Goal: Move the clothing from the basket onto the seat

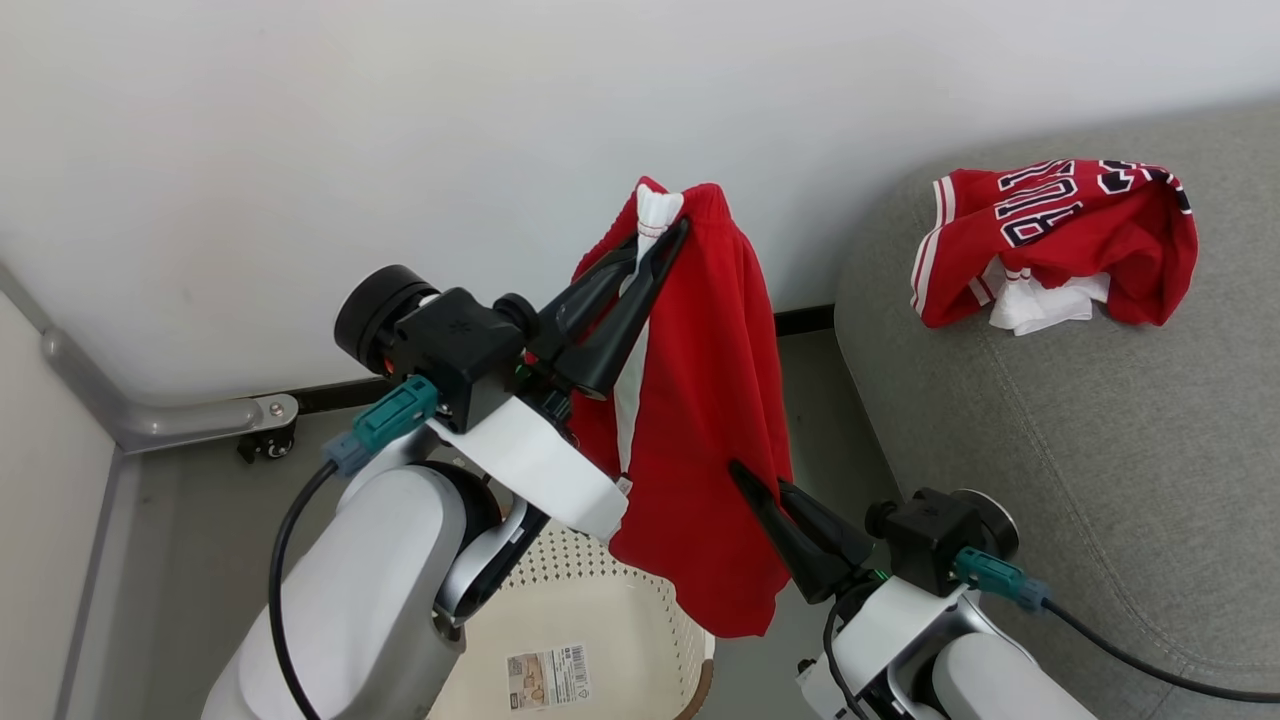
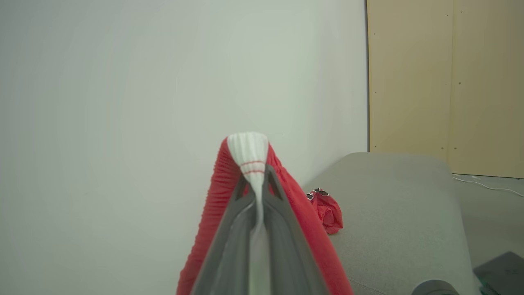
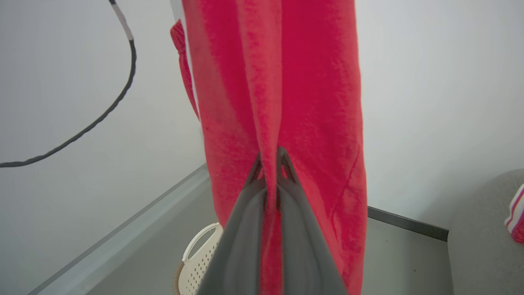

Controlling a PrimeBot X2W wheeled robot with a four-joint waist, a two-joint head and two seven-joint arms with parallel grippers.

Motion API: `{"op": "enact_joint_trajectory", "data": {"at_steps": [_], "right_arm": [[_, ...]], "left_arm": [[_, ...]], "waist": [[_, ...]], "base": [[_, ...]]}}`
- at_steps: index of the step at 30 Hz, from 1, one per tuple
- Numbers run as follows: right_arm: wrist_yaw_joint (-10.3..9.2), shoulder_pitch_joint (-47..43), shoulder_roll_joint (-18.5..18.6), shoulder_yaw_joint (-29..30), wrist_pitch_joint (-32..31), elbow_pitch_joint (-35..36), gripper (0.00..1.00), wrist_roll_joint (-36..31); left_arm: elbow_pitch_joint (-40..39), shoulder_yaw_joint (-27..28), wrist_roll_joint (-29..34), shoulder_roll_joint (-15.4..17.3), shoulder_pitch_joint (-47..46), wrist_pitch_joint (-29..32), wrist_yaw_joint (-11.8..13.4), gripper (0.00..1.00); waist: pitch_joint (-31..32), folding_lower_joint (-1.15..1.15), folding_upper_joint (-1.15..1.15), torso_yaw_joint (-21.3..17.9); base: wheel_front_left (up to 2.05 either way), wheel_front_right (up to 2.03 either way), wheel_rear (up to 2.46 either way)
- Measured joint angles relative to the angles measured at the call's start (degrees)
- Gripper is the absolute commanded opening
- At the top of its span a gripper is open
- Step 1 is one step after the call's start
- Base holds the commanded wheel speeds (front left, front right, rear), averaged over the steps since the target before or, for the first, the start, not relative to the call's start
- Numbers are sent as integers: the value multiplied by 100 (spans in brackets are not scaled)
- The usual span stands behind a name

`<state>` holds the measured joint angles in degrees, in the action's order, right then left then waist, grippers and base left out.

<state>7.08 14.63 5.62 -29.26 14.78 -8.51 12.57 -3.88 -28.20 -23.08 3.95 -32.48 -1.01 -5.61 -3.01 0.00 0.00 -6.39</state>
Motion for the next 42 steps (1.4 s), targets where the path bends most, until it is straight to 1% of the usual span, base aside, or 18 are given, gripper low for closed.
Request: {"op": "enact_joint_trajectory", "data": {"at_steps": [1, 2, 3, 5, 6, 13, 28, 34, 42], "right_arm": [[0, 1, 2, -7, 0, -2, 0, 3], [0, 1, 4, -12, 0, -2, 0, 3], [0, 2, 4, -13, 0, -2, 0, 4], [0, 3, 10, -9, 0, -2, 0, 4], [0, 4, 13, -2, 0, -1, 0, 4], [0, 99, 51, 121, 0, 15, 0, 3], [0, 119, 49, 292, 0, 92, 0, -30], [0, 127, 47, 536, -1, 193, 0, -132], [0, 105, 31, 1093, 0, 417, 0, -319]], "left_arm": [[8, 7, 0, 8, 2, 20, 27, 0], [19, 19, 1, 18, 4, 29, 51, 9], [31, 30, 2, 25, 8, 62, 67, 33], [52, 48, 2, 52, 20, 97, 98, 91], [57, 54, 1, 69, 31, 126, 101, 100], [121, 48, -36, 179, 150, 439, 116, 100], [-70, 97, -58, 274, 151, 549, 152, 100], [-103, 98, -58, 313, 151, 576, 152, 100], [-125, -60, -146, 265, 145, 616, 119, 100]], "waist": [[-3, 0, 0, -3], [-7, 0, 0, -7], [-11, 0, 0, -11], [-23, 0, 0, -20], [-31, 0, 0, -25], [-92, 0, 0, -51], [-266, 0, 0, -106], [-307, 0, 0, -168], [-359, 0, 0, -356]], "base": [[0, 0, 0], [0, 0, 0], [0, 0, 0], [0, 0, 0], [0, 0, 0], [0, 0, 0], [0, 0, 0], [0, 0, 0], [0, 0, 0]]}}
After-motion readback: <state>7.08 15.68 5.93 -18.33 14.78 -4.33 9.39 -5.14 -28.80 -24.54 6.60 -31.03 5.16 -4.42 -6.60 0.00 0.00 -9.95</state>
